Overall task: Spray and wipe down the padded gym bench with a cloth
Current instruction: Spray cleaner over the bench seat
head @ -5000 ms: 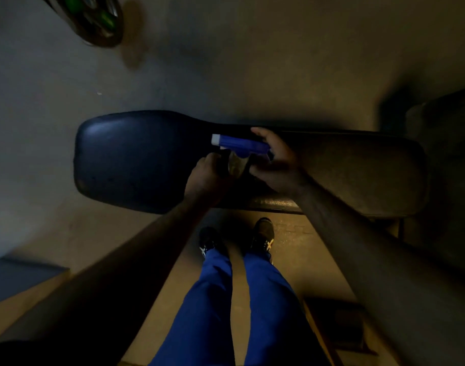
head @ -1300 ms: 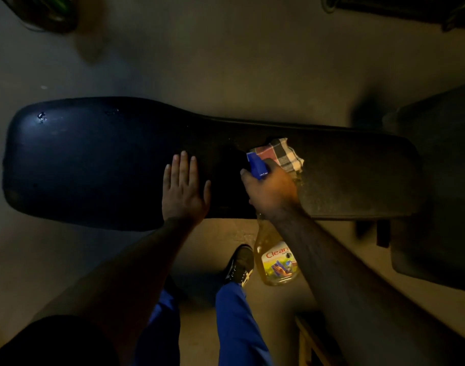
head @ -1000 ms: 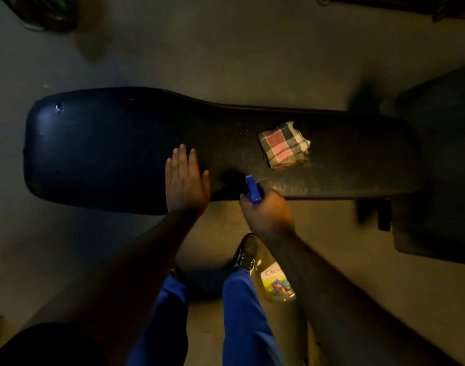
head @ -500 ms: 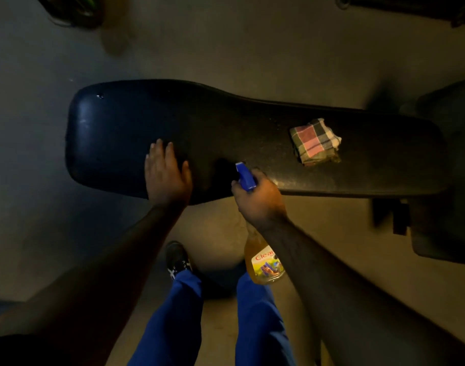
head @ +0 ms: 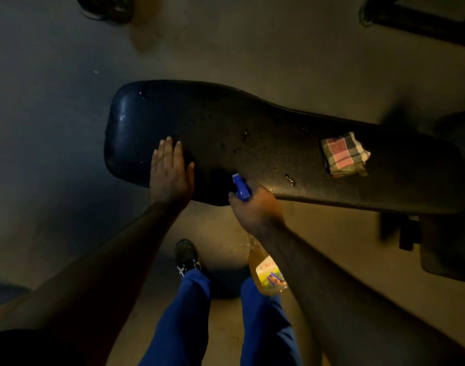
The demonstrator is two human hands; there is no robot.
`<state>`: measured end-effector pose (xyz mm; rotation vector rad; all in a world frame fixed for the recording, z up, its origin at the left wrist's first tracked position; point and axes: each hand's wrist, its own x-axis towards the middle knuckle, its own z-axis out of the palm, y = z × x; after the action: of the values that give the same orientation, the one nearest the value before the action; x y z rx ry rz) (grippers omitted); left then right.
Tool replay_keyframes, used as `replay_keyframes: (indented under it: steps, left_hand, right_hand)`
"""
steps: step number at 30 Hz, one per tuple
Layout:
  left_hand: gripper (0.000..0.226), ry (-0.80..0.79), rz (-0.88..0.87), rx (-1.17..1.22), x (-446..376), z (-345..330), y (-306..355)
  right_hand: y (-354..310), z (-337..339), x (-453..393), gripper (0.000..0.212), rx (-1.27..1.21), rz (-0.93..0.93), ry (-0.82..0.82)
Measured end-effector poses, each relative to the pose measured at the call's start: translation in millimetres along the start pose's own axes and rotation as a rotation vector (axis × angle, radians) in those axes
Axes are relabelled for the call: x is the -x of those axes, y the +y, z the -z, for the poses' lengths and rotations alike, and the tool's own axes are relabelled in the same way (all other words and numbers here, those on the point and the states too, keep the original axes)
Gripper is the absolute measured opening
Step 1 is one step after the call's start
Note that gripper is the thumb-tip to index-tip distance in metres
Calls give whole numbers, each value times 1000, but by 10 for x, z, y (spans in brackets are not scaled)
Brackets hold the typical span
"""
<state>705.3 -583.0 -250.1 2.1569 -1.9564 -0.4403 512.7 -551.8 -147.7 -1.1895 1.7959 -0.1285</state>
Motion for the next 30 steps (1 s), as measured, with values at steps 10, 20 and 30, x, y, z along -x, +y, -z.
replay_keyframes:
  steps: [10,20,30]
  left_hand:
    - [57,69,22,93,-117,157,-541]
    - [64,-52,67,56,-229,205,-911]
    - [65,-49,204,267,45,353,-1190]
  right_hand:
    - [-472,-368,-130,14,-78,96,6]
    - [-1335,-587,-520,19,-56,77,3]
    - [-1319,-978,-254,12,177,153,-143]
